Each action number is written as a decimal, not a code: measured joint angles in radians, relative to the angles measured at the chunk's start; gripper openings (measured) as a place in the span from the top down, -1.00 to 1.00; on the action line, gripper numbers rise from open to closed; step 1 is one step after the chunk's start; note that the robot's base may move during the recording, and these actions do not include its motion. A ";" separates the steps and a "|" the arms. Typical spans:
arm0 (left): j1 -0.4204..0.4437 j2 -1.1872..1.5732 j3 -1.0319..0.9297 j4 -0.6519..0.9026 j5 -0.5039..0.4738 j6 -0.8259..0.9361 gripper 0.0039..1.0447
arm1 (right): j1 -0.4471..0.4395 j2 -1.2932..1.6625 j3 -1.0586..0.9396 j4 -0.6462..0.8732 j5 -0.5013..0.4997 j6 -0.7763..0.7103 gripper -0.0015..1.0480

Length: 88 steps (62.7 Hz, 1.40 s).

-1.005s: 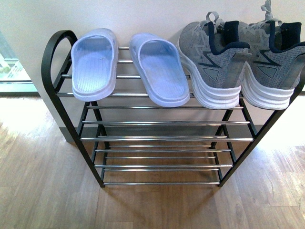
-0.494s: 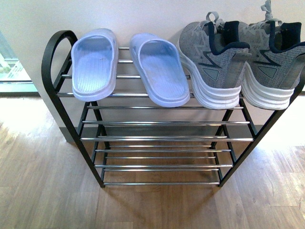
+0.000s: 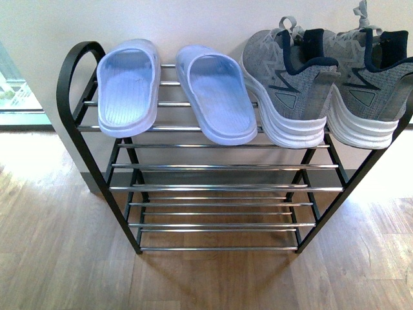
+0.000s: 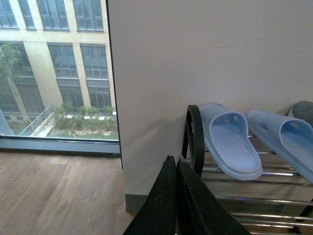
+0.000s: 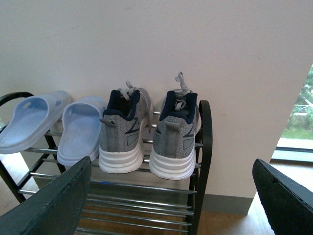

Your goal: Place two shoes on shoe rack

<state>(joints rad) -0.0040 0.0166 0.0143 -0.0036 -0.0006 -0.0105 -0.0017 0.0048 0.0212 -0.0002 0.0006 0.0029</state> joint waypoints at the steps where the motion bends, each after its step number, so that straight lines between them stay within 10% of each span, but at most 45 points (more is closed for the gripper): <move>1: 0.000 0.000 0.000 0.000 0.000 0.000 0.98 | 0.000 0.000 0.000 0.000 0.000 0.000 -0.82; 29: 0.000 -0.001 0.000 0.000 0.000 0.000 0.97 | 0.000 0.000 0.000 0.000 0.000 0.000 -0.82; 58: 0.000 -0.001 0.000 0.000 -0.001 0.000 -0.85 | 0.000 0.000 0.000 0.000 0.000 0.000 -0.82; 88: 0.000 -0.001 0.000 0.000 0.000 0.003 -0.83 | 0.000 0.000 0.000 0.000 0.000 0.000 -0.82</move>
<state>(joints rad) -0.0036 0.0154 0.0139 -0.0036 -0.0002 -0.0078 -0.0017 0.0048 0.0212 -0.0002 0.0006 0.0029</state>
